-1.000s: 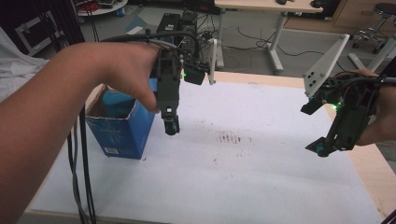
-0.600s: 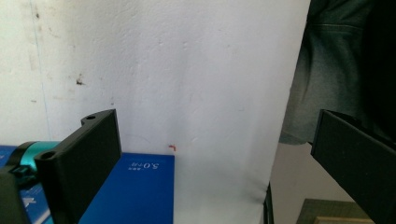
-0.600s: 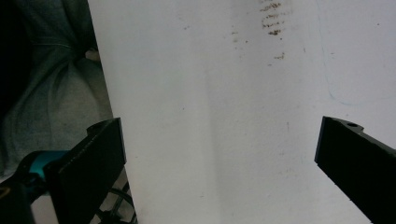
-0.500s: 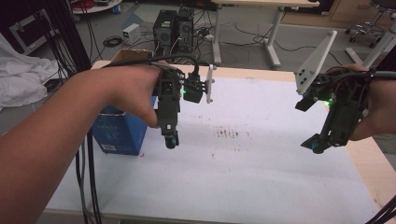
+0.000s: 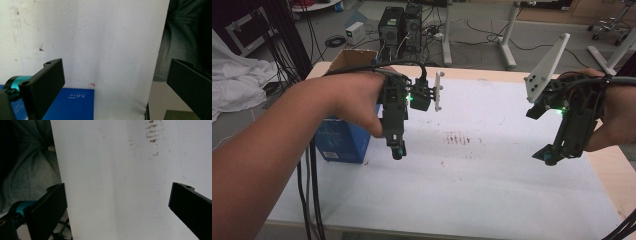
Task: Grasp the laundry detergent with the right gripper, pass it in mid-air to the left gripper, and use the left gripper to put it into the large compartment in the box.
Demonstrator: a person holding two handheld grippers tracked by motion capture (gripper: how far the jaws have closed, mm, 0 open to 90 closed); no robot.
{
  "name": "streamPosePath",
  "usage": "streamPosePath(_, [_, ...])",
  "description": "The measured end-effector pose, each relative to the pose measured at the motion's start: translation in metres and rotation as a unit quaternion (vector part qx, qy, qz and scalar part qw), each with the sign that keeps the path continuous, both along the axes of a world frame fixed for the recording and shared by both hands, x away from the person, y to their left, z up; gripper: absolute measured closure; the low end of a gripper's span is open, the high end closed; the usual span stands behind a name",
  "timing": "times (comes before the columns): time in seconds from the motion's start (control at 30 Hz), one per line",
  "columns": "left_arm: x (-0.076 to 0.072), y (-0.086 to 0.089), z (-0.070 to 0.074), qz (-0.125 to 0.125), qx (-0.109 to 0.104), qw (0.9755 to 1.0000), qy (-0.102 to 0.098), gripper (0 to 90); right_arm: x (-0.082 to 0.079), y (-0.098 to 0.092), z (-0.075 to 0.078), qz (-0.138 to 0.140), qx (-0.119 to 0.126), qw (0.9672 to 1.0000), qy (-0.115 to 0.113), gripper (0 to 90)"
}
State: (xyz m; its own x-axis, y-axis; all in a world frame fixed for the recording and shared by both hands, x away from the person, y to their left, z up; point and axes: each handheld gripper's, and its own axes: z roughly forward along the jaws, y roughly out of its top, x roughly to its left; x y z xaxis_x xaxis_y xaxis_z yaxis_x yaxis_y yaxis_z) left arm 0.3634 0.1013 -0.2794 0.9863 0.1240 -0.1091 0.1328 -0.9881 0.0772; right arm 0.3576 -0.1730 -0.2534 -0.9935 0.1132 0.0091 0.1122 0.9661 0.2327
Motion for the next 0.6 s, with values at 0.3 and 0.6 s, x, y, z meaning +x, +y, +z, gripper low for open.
streamPosePath(0.3, [0.0027,0.0007,-0.0023,0.002,0.004,1.0,0.003,1.6,0.0037,0.0028,-0.0024,0.003,-0.004,1.0,0.004,0.9])
streamPosePath(0.6, [0.0039,0.0013,-0.0026,0.003,0.002,1.0,0.004,1.7,0.0063,0.0035,-0.0036,0.005,-0.004,1.0,0.006,0.9])
